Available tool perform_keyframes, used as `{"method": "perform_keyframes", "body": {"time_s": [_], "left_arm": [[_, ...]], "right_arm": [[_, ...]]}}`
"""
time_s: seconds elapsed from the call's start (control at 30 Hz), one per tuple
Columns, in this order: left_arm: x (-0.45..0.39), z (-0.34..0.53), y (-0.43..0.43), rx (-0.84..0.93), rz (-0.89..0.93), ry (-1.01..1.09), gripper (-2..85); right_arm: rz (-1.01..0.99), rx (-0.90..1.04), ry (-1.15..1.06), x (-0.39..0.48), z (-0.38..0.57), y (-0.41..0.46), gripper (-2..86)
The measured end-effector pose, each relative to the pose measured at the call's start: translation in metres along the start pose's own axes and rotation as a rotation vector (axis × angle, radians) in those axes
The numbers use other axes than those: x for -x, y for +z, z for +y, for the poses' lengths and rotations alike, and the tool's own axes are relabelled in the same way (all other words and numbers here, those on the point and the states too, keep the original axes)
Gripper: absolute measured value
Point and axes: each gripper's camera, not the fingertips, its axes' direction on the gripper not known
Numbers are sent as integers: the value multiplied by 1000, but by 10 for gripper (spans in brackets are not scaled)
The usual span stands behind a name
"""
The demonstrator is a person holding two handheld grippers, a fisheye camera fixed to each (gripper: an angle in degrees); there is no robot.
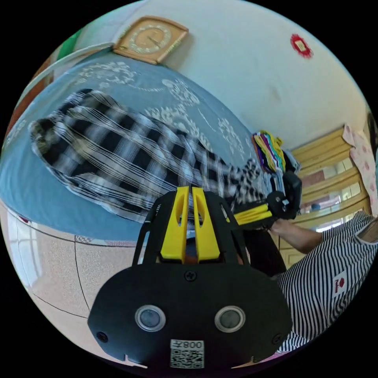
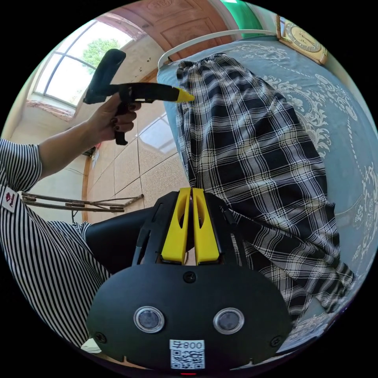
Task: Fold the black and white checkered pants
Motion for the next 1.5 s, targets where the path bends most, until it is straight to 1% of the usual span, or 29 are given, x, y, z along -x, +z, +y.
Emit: {"method": "perform_keyframes", "body": {"time_s": [0.07, 0.1, 0.13, 0.23, 0.3, 0.4, 0.47, 0.5, 0.57, 0.6, 0.67, 0.83, 0.9, 0.97, 1.17, 1.5], "left_arm": [[-14, 2, 37, 129, -31, 49, 13], [-17, 2, 46, 161, -51, 61, 12], [-21, 4, 55, 154, -83, 77, 11], [-27, -1, 68, 162, -73, 63, 12], [-36, -7, 72, 139, -77, 91, 18], [-63, -19, 85, 120, -58, 178, 36], [-89, -31, 107, 126, -16, 266, 50], [-96, -34, 114, 131, -10, 290, 53], [-122, -44, 144, 162, -12, 375, 59], [-128, -46, 152, 168, -17, 390, 60], [-147, -56, 181, 193, -30, 438, 61], [-174, -69, 230, 253, -88, 494, 59], [-181, -73, 246, 277, -99, 497, 55], [-190, -75, 265, 304, -137, 496, 46], [-209, -82, 295, 315, -154, 506, 20], [-238, -93, 323, 300, -158, 495, 6]], "right_arm": [[-2, 18, 10, -2, 4, 7, 7], [0, 20, 13, -2, 5, 9, 7], [-4, 13, 20, -3, 7, 10, 8], [-52, -34, 58, -8, 16, -1, 13], [-84, -84, 81, -11, 25, -14, 18], [-93, -158, 156, -24, 51, -44, 29], [-62, -243, 270, -48, 82, -76, 43], [-41, -259, 303, -56, 90, -85, 47], [104, -310, 454, -91, 122, -119, 53], [142, -315, 490, -101, 129, -128, 55], [281, -323, 610, -136, 152, -160, 62], [421, -295, 733, -186, 170, -199, 66], [447, -271, 739, -198, 169, -203, 67], [466, -207, 740, -213, 164, -199, 68], [532, -56, 740, -234, 161, -176, 59], [458, -109, 719, -236, 200, -185, 34]]}}
